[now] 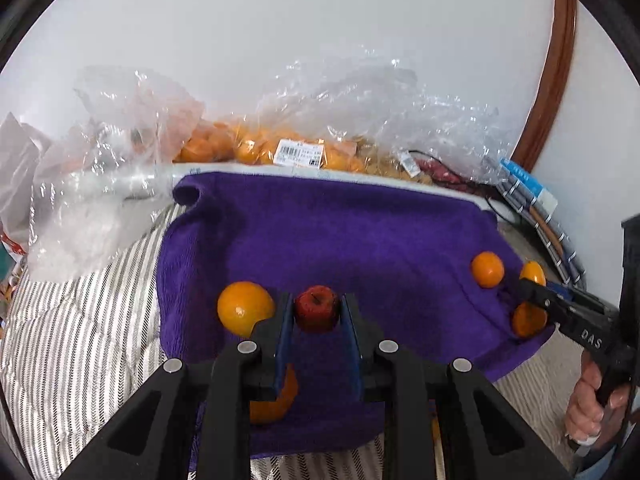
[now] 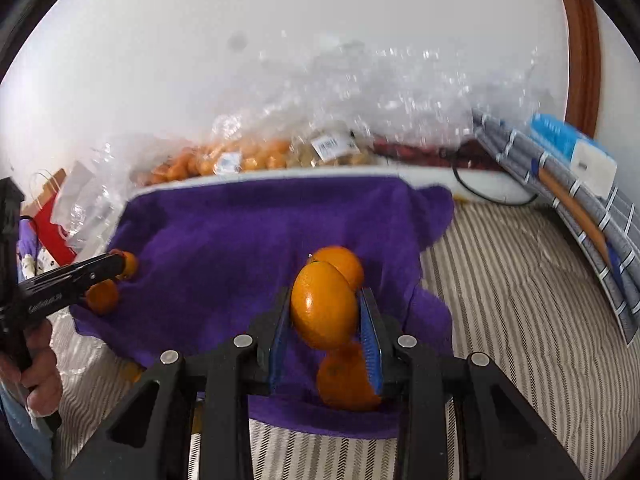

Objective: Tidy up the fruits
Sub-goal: 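Carry both held fruits onto the purple towel and open both tools, then grasp a small orange from the bedspread with the right tool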

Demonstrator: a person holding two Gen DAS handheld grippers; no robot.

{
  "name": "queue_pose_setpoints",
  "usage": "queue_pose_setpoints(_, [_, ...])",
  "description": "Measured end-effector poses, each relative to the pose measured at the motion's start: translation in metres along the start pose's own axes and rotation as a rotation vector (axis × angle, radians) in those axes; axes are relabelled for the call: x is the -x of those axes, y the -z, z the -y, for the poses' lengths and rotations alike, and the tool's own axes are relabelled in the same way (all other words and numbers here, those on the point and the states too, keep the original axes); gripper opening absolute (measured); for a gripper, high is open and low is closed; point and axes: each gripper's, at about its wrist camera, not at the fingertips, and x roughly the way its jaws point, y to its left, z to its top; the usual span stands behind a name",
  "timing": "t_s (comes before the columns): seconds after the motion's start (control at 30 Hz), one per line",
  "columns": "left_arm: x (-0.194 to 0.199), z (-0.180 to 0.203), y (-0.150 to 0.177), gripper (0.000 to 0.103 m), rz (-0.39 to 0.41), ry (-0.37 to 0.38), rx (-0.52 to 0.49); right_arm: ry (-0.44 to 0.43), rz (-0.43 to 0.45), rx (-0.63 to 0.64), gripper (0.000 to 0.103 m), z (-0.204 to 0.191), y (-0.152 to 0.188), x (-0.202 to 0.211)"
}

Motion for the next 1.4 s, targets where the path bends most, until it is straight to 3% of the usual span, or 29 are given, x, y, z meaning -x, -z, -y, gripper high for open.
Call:
queue_pose_setpoints(0.4, [-0.005,0.01,0.008,0.023,0.023,-0.014,-0.043,0.042,-0.017,-0.007,0.033,0.004,0.006,-0.018])
queue_pose_setpoints(0.73, [-0.003,0.002,0.007,0.023,0.029,0.006,-0.011,0.084,0.054,0.003,0.05,0.004,0.008,-0.002])
queue_pose_setpoints(0.93, [0.004,0.001,0.007,0.03,0.048,0.0,-0.019,0.128,0.114,-0.007,0.051,0.003,0.01,0.016])
queue_pose_setpoints(1.03, [0.011,-0.005,0.005,0.04,0.071,0.002,0.005,0.141,0.118,-0.036,0.051,-0.003,0.011,0.029])
queue_pose_setpoints(1.27, [0.032,-0.023,-0.002,0.047,0.145,0.004,0.082,0.067,0.05,0.024,0.051,-0.047,0.039,0.053])
queue_pose_setpoints(1.4, [0.045,-0.029,-0.003,0.05,0.185,-0.001,0.105,-0.023,-0.012,0.04,0.051,-0.075,0.065,0.06])
